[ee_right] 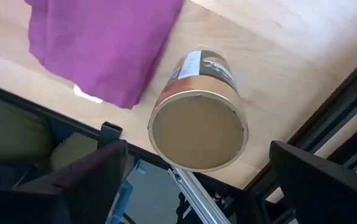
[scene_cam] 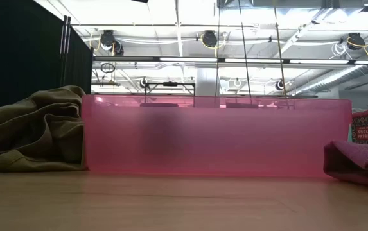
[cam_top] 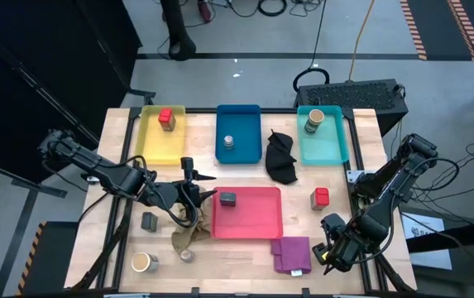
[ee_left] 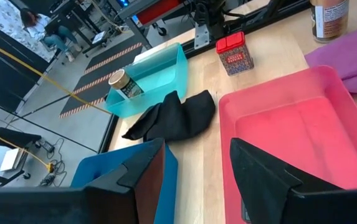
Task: Sort spices by type
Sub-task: Put the right golden seasoning bottle into the light blue bin
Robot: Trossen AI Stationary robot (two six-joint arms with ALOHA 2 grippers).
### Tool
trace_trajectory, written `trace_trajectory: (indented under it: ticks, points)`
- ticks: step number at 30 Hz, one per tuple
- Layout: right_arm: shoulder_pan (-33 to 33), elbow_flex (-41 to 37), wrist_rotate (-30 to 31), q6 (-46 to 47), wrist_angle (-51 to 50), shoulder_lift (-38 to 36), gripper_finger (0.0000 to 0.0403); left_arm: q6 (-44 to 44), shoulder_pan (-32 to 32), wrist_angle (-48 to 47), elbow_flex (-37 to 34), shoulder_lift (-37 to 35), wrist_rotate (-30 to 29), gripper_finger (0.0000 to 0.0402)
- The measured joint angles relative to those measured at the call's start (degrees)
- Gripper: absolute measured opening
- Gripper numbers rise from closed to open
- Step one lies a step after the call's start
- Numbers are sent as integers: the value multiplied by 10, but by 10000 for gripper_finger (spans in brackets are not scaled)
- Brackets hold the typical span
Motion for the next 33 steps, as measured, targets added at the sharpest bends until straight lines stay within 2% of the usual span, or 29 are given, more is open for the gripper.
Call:
trace_trajectory:
  ticks: [6, 13, 21, 25, 33]
  points:
    - [0, 0, 4, -14, 6, 0, 384, 0, 0, 0, 0, 0, 0, 189]
    - [0, 0, 43, 6, 5, 0, 384, 0, 0, 0, 0, 0, 0, 189]
    - [0, 0, 41, 20, 1, 10, 384, -2, 0, -1, 0, 0, 0, 189]
    - [0, 0, 12, 18, -7, 33, 384, -13, 0, -14, 0, 0, 0, 189]
    - [0, 0, 14, 33, -6, 57, 379, -14, 0, -14, 0, 0, 0, 189]
